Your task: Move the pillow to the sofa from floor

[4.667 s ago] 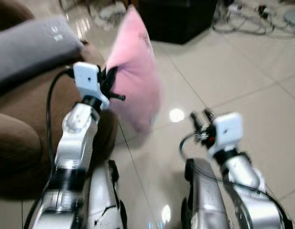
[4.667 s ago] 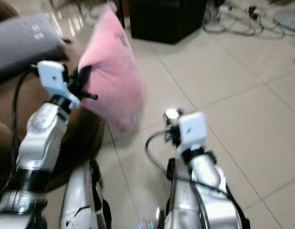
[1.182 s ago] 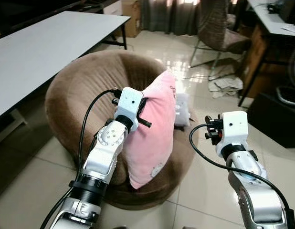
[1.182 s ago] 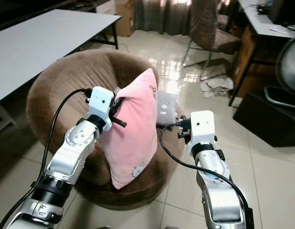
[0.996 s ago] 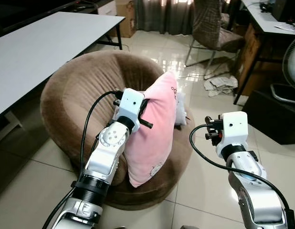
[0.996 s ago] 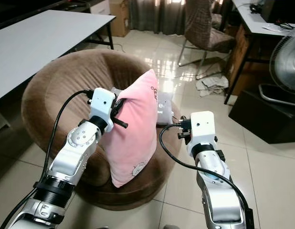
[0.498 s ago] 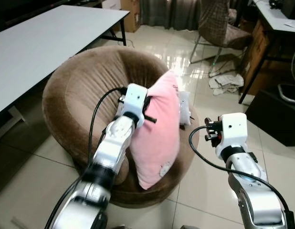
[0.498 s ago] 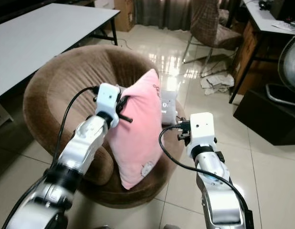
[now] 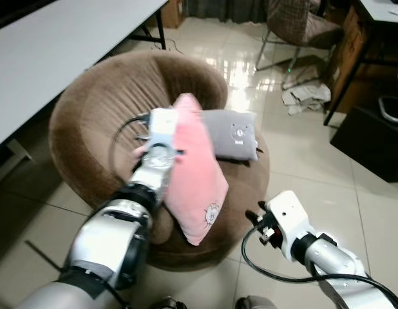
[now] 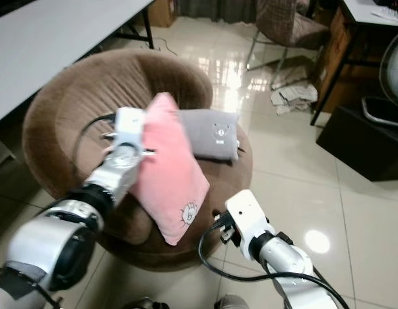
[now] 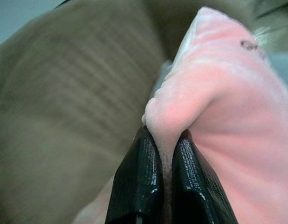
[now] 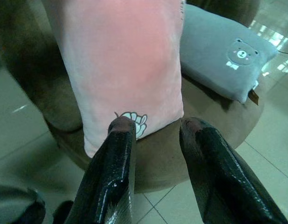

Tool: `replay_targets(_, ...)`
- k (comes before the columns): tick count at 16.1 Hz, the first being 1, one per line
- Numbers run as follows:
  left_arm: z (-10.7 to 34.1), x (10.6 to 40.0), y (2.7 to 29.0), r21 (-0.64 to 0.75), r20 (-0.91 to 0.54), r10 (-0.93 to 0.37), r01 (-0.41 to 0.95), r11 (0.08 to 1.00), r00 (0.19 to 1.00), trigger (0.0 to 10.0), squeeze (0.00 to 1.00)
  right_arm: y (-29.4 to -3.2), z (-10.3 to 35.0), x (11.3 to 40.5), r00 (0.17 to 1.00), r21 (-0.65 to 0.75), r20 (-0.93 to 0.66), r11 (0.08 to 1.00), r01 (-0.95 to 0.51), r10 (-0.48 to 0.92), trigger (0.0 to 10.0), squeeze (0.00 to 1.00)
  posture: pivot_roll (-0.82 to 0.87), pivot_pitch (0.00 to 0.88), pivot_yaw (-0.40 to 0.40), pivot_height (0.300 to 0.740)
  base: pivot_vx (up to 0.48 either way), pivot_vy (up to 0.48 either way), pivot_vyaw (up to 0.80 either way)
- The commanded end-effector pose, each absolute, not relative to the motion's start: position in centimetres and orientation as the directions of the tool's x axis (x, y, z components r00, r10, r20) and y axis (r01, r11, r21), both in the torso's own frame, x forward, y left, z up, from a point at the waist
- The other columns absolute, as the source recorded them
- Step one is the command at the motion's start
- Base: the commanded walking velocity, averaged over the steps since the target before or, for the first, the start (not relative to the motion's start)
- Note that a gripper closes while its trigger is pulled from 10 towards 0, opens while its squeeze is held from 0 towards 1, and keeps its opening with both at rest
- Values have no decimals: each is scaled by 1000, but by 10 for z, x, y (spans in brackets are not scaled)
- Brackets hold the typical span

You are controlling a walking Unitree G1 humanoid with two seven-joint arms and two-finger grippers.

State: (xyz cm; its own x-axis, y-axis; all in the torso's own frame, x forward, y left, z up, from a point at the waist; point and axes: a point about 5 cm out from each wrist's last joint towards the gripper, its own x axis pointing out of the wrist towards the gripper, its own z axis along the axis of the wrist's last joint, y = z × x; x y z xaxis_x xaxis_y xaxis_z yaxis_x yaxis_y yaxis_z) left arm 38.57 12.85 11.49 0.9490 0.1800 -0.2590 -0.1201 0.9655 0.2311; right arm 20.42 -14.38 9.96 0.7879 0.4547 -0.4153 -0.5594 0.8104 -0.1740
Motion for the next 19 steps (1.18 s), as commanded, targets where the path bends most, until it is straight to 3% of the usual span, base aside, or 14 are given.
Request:
replay_targets(1, 129, 392, 138, 267, -201, 241, -183, 946, 950, 10000, 0, -143, 100, 201, 775, -179, -420, 794, -580, 472, 10000, 0, -239, 140, 76, 740, 0, 0, 0)
replay_targets(2, 130, 392, 154, 306, -192, 296, -229, 924, 936, 10000, 863, -145, 100, 202, 772, -184, -424, 789, -586, 474, 10000, 0, -238, 147, 66, 740, 0, 0, 0)
replay_targets(3, 132, 392, 168, 327, -182, 336, -265, 907, 924, 10000, 1000, -145, 102, 206, 772, -189, -418, 785, -590, 480, 10000, 0, -235, 150, 57, 740, 0, 0, 0)
replay_targets(7, 151, 395, 199, 308, -103, 429, -381, 872, 897, 10000, 1000, -140, 111, 217, 771, -194, -376, 770, -607, 513, 10000, 0, -222, 149, 30, 740, 0, 0, 0)
replay_targets(8, 169, 400, 207, 227, -45, 426, -406, 885, 904, 10000, 0, -136, 114, 222, 776, -203, -348, 766, -610, 526, 10000, 0, -214, 142, 23, 740, 0, 0, 0)
replay_targets(10, 187, 403, 212, 190, 37, 387, -386, 903, 921, 10000, 0, -134, 119, 229, 808, -250, -303, 777, -578, 505, 10000, 0, -195, 121, 21, 740, 0, 0, 0)
replay_targets(12, 191, 404, 210, 204, 77, 270, -280, 938, 960, 10000, 0, -136, 125, 237, 871, -289, -233, 825, -486, 432, 10000, 0, -165, 95, 19, 740, 0, 0, 0)
replay_targets(15, 165, 388, 203, 193, 79, 131, -144, 970, 988, 10000, 0, -133, 125, 239, 924, -208, -181, 905, -371, 337, 10000, 0, -124, 70, 13, 740, 0, 0, 533)
replay_targets(17, 147, 361, 196, 167, 80, 70, -83, 983, 994, 10000, 0, -134, 122, 241, 945, -183, -163, 932, -312, 284, 10000, 0, -96, 68, 14, 740, 0, 0, 800)
replay_targets(19, 136, 309, 181, 94, 44, -32, 28, 995, 999, 10000, 0, -138, 121, 242, 966, -171, -135, 955, -241, 220, 10000, 0, -70, 52, 16, 740, 0, 0, 800)
